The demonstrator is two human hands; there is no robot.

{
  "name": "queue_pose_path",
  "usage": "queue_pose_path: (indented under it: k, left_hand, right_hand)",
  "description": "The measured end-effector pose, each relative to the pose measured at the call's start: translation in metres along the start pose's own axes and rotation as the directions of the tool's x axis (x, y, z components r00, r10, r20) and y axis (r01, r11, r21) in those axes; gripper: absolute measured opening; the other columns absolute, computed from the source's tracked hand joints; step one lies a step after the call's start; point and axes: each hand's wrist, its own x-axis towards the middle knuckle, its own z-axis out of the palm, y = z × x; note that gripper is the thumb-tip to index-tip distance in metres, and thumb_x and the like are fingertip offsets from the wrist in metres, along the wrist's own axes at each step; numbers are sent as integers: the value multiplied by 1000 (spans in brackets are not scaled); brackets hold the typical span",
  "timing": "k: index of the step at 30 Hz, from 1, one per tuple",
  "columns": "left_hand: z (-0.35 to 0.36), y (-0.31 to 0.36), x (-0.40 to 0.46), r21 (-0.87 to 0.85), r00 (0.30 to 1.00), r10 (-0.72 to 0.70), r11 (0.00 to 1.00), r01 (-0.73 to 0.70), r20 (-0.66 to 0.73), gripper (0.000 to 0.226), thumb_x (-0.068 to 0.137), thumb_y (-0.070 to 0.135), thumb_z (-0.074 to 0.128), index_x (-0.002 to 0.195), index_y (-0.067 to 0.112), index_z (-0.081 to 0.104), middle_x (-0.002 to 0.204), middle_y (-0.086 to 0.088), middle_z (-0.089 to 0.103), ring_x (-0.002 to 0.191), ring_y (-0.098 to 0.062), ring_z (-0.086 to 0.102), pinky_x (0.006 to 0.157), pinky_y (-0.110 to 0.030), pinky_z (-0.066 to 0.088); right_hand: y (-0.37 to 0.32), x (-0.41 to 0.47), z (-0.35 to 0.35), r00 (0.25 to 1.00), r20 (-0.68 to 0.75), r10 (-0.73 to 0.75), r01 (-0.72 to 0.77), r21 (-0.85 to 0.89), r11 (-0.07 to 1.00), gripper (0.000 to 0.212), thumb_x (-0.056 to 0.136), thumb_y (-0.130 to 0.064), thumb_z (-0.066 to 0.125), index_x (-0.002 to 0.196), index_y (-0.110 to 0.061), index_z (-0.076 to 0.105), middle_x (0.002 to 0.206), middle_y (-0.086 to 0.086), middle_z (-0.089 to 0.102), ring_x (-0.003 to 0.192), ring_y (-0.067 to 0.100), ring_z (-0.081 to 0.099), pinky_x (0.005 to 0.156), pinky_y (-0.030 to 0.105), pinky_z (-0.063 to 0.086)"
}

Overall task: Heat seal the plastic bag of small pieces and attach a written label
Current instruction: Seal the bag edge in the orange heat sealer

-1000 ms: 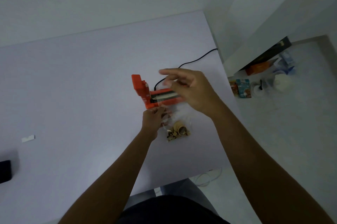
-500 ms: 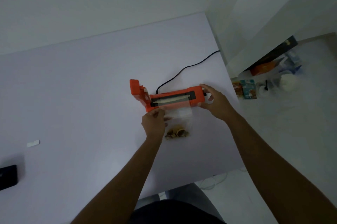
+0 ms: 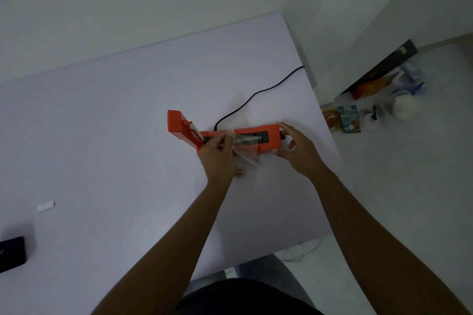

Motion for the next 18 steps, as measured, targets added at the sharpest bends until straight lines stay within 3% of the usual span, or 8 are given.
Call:
queue_pose_path:
  k: [5, 7, 9, 11, 13, 15, 18]
  left_hand:
    - [2, 12, -8, -19, 979, 101, 995, -99, 178, 14, 97, 18, 60, 103, 8, 69, 83, -1, 69, 62, 1, 68, 44, -17, 53]
    - [0, 10, -9, -42, 966, 116, 993, -109, 233, 12, 98, 17, 59, 100, 12, 69, 84, -2, 70, 67, -6, 71, 48, -27, 59]
    - [-5, 9, -10, -39, 956, 136, 991, -130, 260, 15, 99, 17, 57, 100, 10, 69, 84, -6, 70, 69, -9, 70, 53, -28, 59]
    - [-11, 7, -11, -19, 953, 146, 989, -146, 264, 17, 100, 17, 55, 98, 6, 69, 76, -11, 66, 59, -5, 62, 54, -24, 53]
    - [-18, 7, -12, -40, 950, 118, 993, -112, 288, 19, 101, 14, 54, 97, -1, 66, 72, -15, 62, 52, -2, 56, 51, -17, 48]
    - [-26, 4, -13, -55, 942, 110, 994, -98, 317, 20, 101, 13, 52, 102, -3, 64, 80, -13, 68, 58, -3, 61, 52, -13, 48]
    - [-37, -1, -15, -71, 935, 93, 995, -73, 342, 20, 101, 12, 51, 105, -3, 64, 86, -11, 72, 69, -9, 69, 55, -14, 50]
  right_hand:
    - [6, 2, 3, 1000, -13, 15, -14, 23, 1000, 79, 82, -16, 82, 150, -24, 44, 127, -5, 57, 80, -1, 49, 75, 9, 39]
    - [10, 2, 5, 1000, -22, 9, -8, 59, 998, 79, 81, -14, 83, 149, -23, 45, 128, -4, 57, 78, 1, 49, 76, 13, 44]
    - [14, 0, 8, 999, -33, 17, -13, 137, 990, 78, 80, -13, 84, 148, -21, 48, 131, 0, 59, 82, 8, 53, 78, 24, 55]
    - [14, -5, 12, 993, -115, 33, -11, 188, 982, 68, 82, -12, 82, 143, -19, 53, 130, 2, 62, 90, 16, 59, 83, 31, 57]
    - [6, -16, 15, 965, -256, 55, 7, 236, 972, 46, 89, -11, 74, 132, -19, 61, 120, -3, 67, 95, 13, 63, 83, 29, 54]
    - [-8, -28, 17, 941, -311, 133, 6, 410, 912, 22, 99, -15, 61, 120, -17, 68, 109, -4, 72, 95, 8, 66, 80, 30, 55]
    - [-30, -49, 19, 977, -151, 150, -15, 656, 755, 35, 103, -33, 47, 115, -10, 71, 103, 13, 75, 88, 23, 69, 71, 33, 53]
